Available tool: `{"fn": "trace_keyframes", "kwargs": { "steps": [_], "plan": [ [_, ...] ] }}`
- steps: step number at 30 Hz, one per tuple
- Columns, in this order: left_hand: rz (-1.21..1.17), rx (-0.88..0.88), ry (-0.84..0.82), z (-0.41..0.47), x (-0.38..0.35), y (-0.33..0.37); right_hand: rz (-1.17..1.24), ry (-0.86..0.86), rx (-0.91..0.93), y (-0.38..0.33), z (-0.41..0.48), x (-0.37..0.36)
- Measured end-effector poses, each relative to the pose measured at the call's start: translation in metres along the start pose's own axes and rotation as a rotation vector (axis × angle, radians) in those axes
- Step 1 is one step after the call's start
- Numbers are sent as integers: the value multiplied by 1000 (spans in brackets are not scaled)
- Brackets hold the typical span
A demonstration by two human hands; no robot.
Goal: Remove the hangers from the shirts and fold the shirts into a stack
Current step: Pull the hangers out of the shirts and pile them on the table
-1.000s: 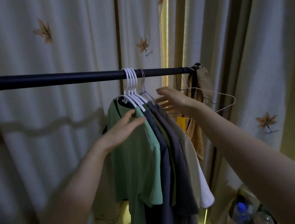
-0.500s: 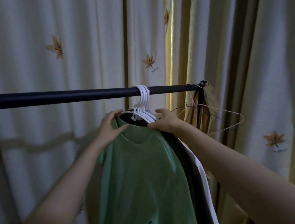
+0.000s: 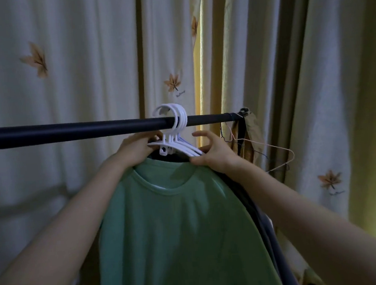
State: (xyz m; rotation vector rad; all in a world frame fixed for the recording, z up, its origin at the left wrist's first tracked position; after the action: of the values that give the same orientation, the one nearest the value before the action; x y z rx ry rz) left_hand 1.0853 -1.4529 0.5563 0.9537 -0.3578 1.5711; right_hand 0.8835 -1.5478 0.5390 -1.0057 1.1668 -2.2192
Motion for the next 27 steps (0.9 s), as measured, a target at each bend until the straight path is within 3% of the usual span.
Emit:
{"fn": "trace_keyframes", "kwargs": {
  "steps": [5, 12, 17, 23, 27],
  "plan": [
    [-116, -78, -10, -10, -8, 39, -18, 13, -1, 1, -34, 28],
    [-34, -149, -159, -57, -40, 88, 25, 30, -30, 24, -107, 46],
    [-74, -215, -92, -88, -3, 135, -30, 1, 1, -15, -152, 69],
    [-41, -252, 151, -116, 87, 198, 6, 10, 59, -97, -212, 100],
    [-20, -290, 216, -150, 132, 242, 25, -8, 55, -134, -270, 112]
  ]
}}
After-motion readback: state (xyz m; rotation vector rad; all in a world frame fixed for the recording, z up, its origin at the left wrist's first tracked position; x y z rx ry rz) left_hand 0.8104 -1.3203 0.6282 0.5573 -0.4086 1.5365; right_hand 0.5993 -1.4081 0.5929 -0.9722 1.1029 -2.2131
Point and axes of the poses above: each hand's wrist, its own z-axis towards the middle knuckle, its own x-axis out of the back of the hand, y = z × x, the point moved 5 cm from there along z, towards the middle knuckle, and after that the axes turned 3 degrees about x, right-handed, at the moved point
